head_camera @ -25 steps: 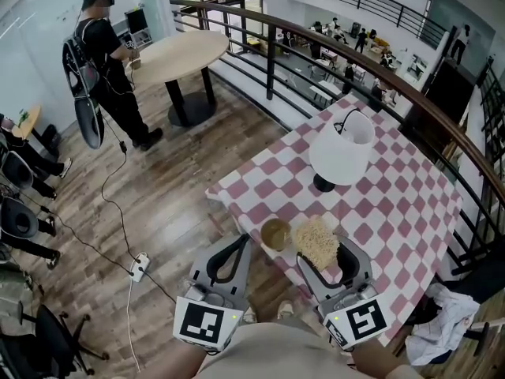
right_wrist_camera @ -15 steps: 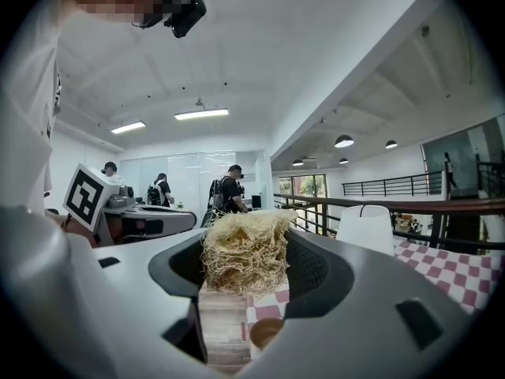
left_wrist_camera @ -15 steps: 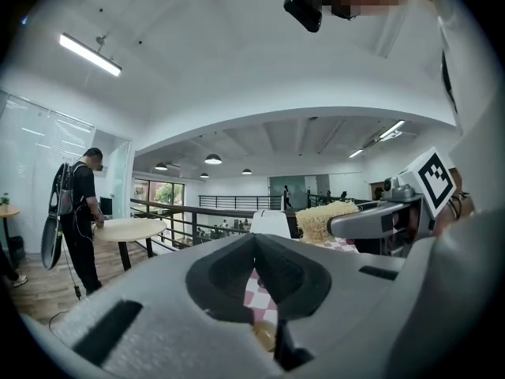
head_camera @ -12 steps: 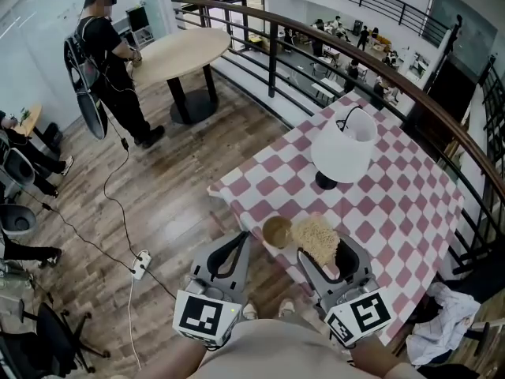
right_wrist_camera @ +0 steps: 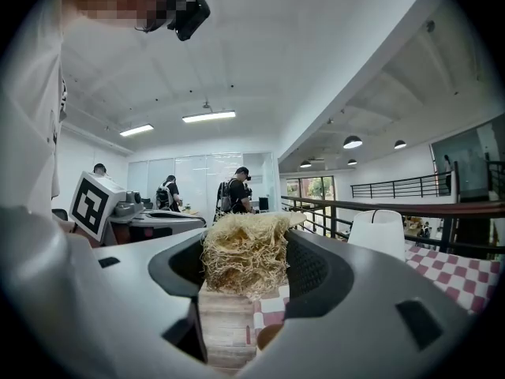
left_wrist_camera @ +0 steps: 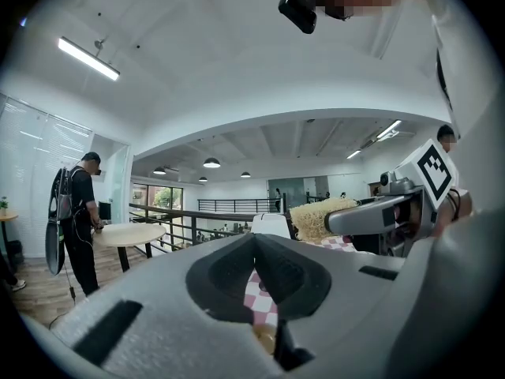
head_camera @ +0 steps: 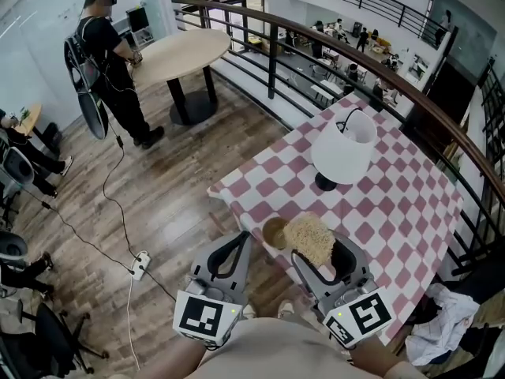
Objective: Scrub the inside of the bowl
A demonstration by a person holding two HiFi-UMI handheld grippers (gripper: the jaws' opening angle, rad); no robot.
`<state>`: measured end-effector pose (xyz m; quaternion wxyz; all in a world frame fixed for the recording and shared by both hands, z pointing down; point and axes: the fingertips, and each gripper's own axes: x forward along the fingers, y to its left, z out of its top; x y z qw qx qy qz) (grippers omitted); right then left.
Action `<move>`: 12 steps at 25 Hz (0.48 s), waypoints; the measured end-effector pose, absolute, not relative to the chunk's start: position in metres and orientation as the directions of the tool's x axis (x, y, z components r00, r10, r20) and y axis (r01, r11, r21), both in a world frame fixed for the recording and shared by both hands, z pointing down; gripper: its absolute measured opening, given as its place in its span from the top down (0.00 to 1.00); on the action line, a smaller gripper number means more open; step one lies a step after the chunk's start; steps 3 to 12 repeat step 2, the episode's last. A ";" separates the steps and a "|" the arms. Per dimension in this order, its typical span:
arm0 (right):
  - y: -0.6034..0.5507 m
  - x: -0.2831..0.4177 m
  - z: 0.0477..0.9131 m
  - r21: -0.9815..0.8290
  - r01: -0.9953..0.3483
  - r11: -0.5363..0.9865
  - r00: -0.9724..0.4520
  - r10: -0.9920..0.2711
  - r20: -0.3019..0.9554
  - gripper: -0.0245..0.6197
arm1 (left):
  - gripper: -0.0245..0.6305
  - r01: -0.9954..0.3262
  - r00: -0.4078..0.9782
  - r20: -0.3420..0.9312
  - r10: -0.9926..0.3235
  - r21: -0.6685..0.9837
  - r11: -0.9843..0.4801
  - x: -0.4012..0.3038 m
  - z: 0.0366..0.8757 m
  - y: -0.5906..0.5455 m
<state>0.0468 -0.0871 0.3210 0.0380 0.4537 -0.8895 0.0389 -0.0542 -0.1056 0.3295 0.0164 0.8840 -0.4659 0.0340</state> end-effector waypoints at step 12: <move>-0.086 0.045 0.320 -0.023 -0.809 0.587 -0.586 -0.803 0.103 0.55 | 0.94 -0.825 0.563 0.081 -0.823 -0.004 -0.565 -0.055 0.330 -0.106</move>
